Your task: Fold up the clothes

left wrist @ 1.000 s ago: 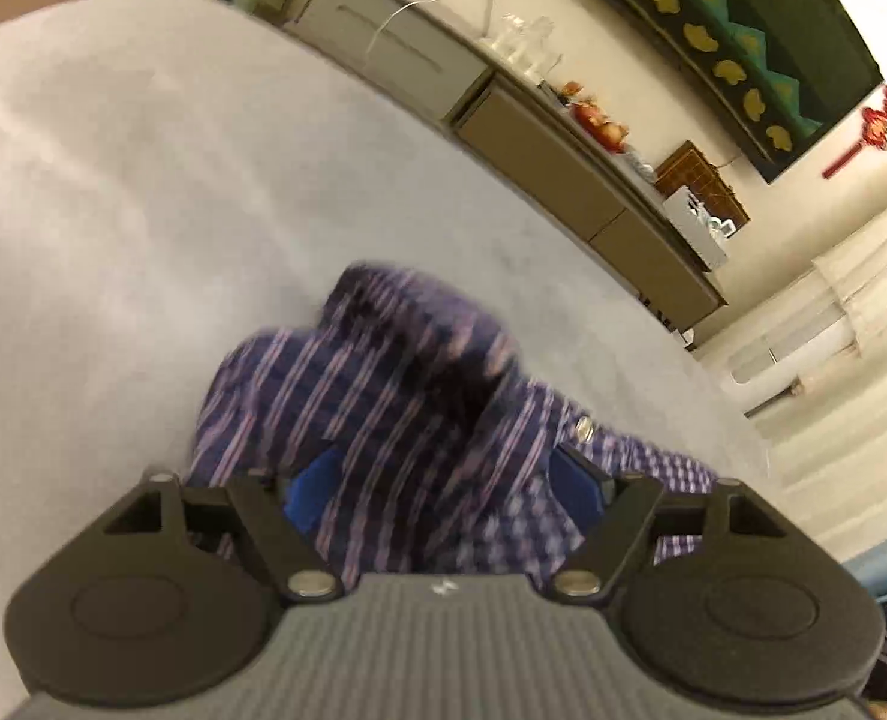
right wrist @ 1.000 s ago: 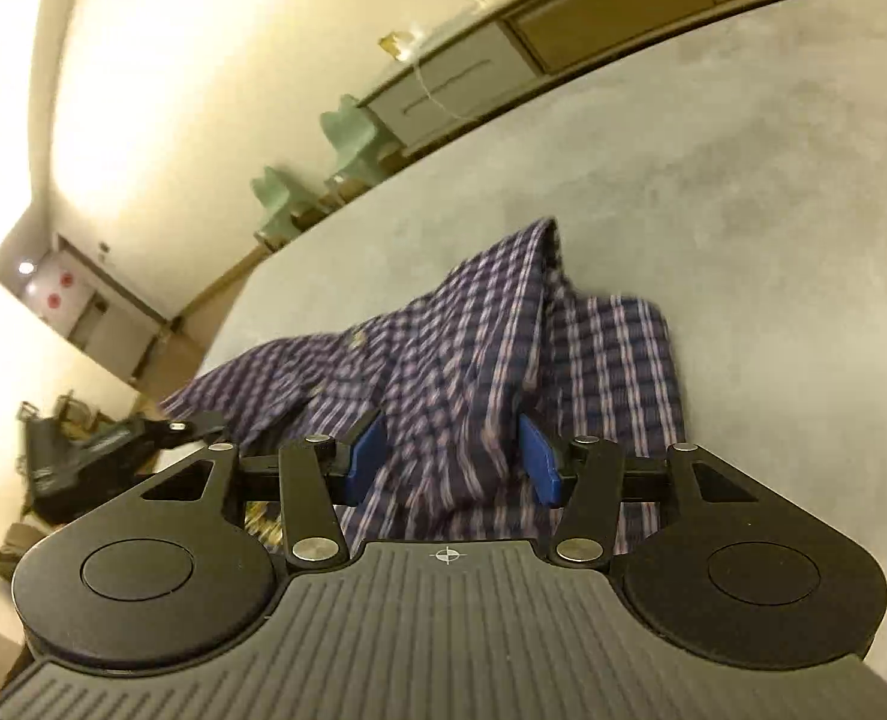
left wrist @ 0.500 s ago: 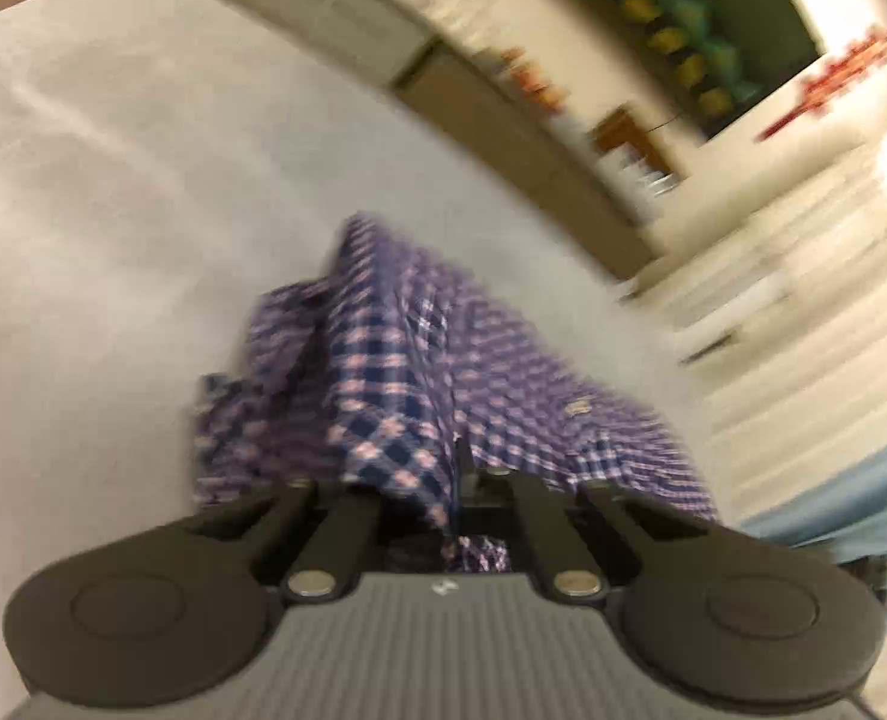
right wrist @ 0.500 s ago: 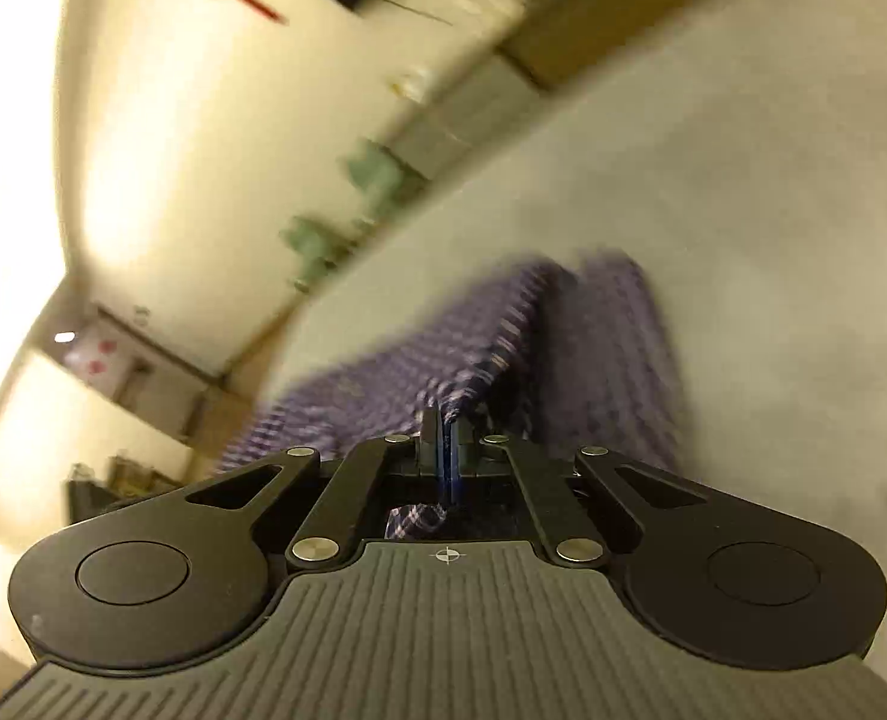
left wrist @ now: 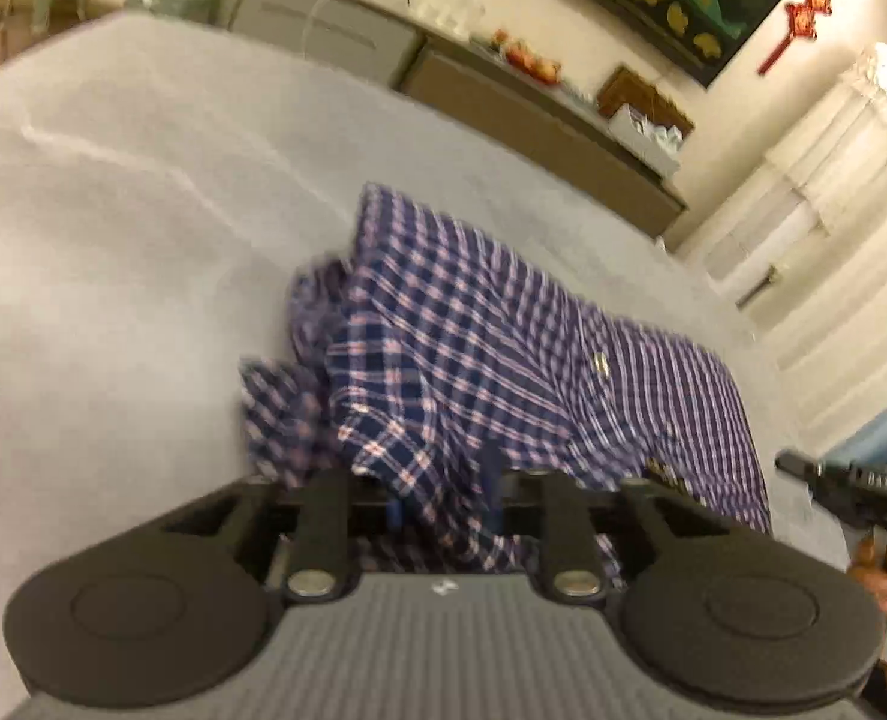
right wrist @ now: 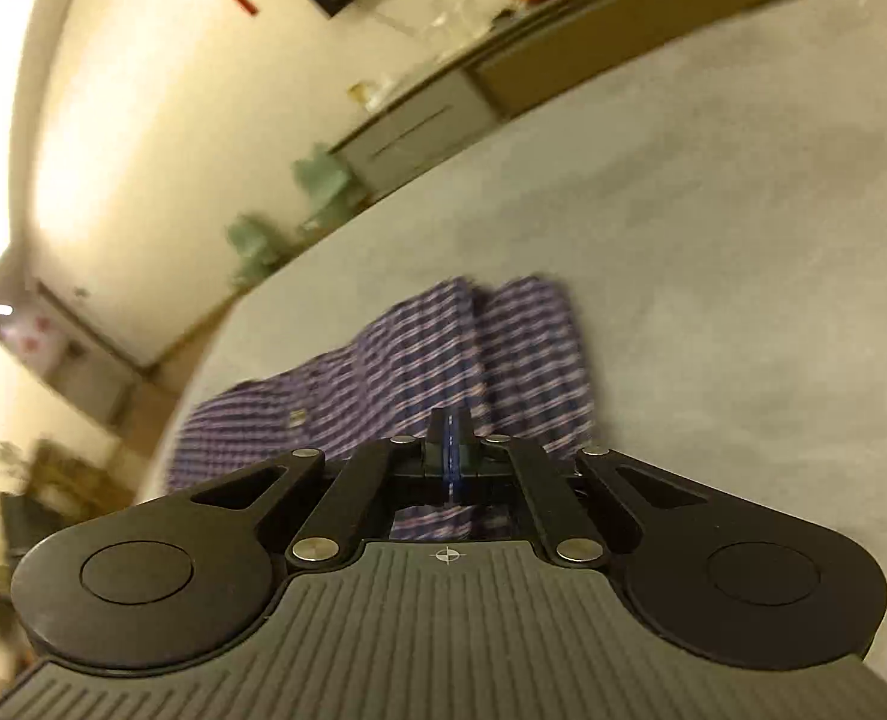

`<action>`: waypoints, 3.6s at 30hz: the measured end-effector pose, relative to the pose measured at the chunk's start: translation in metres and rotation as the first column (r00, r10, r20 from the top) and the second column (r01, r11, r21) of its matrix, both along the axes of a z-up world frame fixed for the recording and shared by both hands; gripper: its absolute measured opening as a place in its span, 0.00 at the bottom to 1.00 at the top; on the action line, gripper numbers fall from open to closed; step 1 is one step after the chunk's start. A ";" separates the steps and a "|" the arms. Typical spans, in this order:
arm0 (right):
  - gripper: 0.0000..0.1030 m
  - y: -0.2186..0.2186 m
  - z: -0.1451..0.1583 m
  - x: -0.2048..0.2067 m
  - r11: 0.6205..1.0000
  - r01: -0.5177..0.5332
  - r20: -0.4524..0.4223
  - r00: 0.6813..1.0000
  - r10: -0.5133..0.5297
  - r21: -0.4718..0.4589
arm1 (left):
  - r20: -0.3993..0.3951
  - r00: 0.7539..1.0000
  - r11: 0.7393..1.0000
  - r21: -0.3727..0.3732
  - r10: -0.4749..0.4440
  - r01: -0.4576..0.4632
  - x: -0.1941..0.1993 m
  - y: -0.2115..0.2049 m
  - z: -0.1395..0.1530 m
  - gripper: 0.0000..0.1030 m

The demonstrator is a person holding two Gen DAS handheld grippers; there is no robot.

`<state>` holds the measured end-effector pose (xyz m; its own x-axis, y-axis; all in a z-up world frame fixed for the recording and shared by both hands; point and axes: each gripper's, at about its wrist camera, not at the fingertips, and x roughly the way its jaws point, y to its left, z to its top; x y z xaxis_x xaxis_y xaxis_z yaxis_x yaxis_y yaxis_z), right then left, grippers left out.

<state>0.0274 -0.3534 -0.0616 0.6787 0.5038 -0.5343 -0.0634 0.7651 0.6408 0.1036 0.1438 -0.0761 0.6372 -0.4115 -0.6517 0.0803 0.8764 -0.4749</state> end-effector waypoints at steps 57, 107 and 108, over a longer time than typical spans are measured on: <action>0.39 0.102 0.001 0.027 0.804 -0.140 0.016 0.983 0.182 -0.578 | 0.070 0.990 0.948 0.303 -0.123 0.096 0.027 -0.035 -0.021 0.45; 0.38 0.000 -0.002 0.093 0.596 0.019 0.022 1.000 -0.002 -0.803 | 0.011 0.967 0.946 0.209 -0.255 0.248 0.040 -0.162 0.009 0.37; 0.39 -0.006 0.000 0.100 0.581 0.091 0.072 0.996 -0.055 -0.809 | 0.044 0.966 0.953 0.185 -0.253 0.241 0.037 -0.158 0.017 0.40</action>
<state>0.1277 -0.3596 -0.0621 0.7203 -0.1780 -0.6705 0.0077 0.9685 -0.2489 0.1406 -0.0141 -0.0586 0.5743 -0.4434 -0.6882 0.3310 0.8946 -0.3002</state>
